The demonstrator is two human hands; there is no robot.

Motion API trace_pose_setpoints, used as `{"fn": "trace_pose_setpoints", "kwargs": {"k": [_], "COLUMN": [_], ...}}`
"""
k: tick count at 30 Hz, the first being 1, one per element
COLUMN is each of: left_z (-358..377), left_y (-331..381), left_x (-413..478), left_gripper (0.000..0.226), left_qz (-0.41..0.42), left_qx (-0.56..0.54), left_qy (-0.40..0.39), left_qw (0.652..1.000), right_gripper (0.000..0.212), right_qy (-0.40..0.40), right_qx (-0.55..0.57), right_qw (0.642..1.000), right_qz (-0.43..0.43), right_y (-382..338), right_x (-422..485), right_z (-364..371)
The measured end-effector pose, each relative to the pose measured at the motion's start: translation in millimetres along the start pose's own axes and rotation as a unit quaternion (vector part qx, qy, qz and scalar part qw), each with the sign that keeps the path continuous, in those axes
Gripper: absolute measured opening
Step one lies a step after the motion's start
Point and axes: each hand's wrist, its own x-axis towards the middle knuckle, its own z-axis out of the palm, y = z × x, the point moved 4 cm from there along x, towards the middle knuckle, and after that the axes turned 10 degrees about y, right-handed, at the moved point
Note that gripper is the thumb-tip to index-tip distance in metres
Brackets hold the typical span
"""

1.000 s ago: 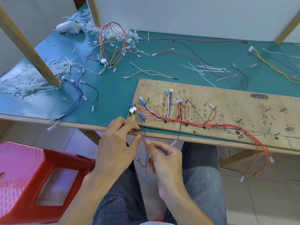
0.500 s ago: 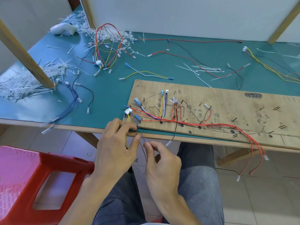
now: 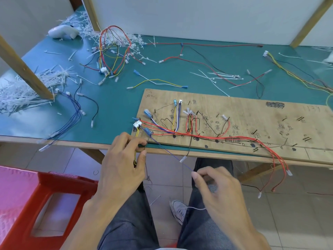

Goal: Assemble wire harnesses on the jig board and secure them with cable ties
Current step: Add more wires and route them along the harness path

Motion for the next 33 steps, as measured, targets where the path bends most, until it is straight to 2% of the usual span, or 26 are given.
{"fn": "trace_pose_setpoints", "kwargs": {"k": [5, 10, 13, 16, 21, 24, 26, 28, 31, 33], "left_z": [-2.4, -8.7, -5.7, -4.0, -0.2, 2.1, 3.8, 7.2, 13.7, 18.9], "left_y": [6.0, 20.6, 28.4, 26.9, 26.7, 33.3, 38.6, 44.0, 50.0, 52.9], "left_x": [-2.1, -2.2, -3.2, -4.4, -6.0, -4.6, -3.0, -2.8, -3.9, -4.6], "left_gripper": [0.033, 0.036, 0.034, 0.04, 0.042, 0.046, 0.05, 0.055, 0.058, 0.06], "left_qz": [0.013, 0.102, 0.157, 0.156, 0.174, 0.178, 0.178, 0.19, 0.209, 0.219], "left_qx": [0.017, 0.08, 0.073, 0.062, 0.081, 0.081, 0.08, 0.085, 0.096, 0.107], "left_qy": [0.023, 0.061, 0.041, 0.02, -0.001, -0.003, -0.008, -0.018, -0.034, -0.041], "left_qw": [0.999, 0.99, 0.984, 0.986, 0.981, 0.981, 0.981, 0.978, 0.973, 0.969], "right_gripper": [0.014, 0.046, 0.057, 0.057, 0.051, 0.057, 0.053, 0.038, 0.025, 0.017], "right_qy": [-0.042, -0.077, -0.11, -0.144, -0.149, -0.155, -0.153, -0.141, -0.122, -0.122], "right_qx": [0.152, 0.325, 0.368, 0.406, 0.478, 0.501, 0.498, 0.48, 0.397, 0.363], "right_qw": [0.986, 0.937, 0.917, 0.896, 0.854, 0.838, 0.837, 0.845, 0.885, 0.9], "right_qz": [0.061, 0.099, 0.107, 0.11, 0.14, 0.154, 0.167, 0.191, 0.209, 0.207], "right_y": [-9.5, -23.4, -28.7, -31.9, -30.0, -27.5, -23.9, -19.4, -15.7, -14.5], "right_x": [10.5, 14.4, 16.3, 14.0, 23.0, 35.0, 43.0, 51.7, 62.9, 69.0], "right_z": [-16.9, -31.8, -31.2, -31.0, -35.3, -41.8, -45.0, -47.2, -52.3, -56.0]}}
